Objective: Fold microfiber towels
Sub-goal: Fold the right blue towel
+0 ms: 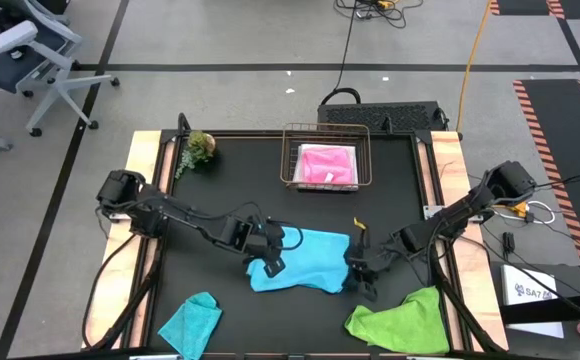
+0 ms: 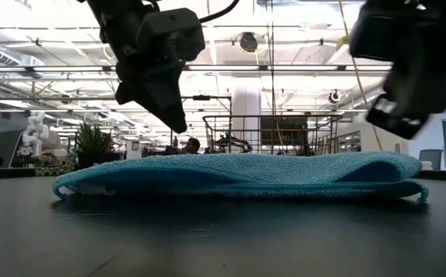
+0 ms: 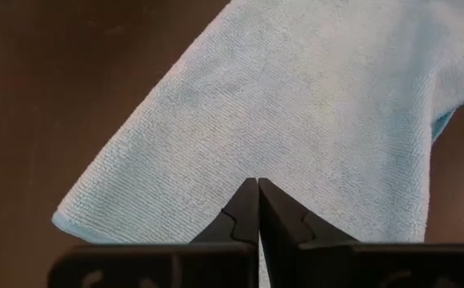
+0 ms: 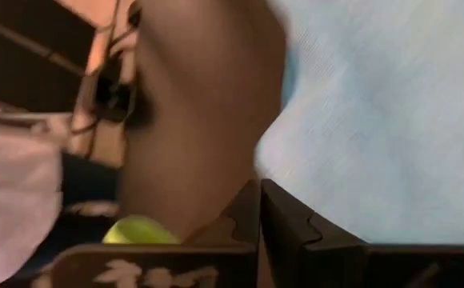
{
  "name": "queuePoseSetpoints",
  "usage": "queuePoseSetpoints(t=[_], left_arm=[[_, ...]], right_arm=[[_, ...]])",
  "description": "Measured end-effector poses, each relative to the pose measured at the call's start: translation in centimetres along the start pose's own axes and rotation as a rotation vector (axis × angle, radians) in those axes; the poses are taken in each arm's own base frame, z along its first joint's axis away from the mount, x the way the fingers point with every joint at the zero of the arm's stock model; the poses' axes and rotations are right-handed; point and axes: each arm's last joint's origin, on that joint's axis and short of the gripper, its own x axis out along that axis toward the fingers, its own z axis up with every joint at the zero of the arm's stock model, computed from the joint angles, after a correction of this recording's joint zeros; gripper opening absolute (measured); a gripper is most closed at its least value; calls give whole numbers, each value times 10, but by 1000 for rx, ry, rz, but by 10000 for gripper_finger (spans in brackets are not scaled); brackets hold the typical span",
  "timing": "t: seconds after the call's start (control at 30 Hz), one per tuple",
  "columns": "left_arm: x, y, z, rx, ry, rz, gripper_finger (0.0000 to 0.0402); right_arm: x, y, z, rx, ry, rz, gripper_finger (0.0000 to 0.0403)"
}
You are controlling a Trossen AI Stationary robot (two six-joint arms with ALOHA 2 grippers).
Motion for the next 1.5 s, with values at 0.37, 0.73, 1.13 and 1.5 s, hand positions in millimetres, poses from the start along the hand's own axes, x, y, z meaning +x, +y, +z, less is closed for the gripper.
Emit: queuePoseSetpoints(t=[0.37,0.73,1.13,1.5], left_arm=[[1,2,2,14,-8,4,3],[45,-5,-11,27,83,-23,8],[58,-2,-17,26,131,18,3],[58,-1,-16,-35,133,22,8]], right_arm=[[0,-2,-16,278,28,-136,18],[-2,-21,5,336,-196,-226,2],[27,-50,-4,370,-110,-343,0],[10,-80,16,214,-59,-427,0]])
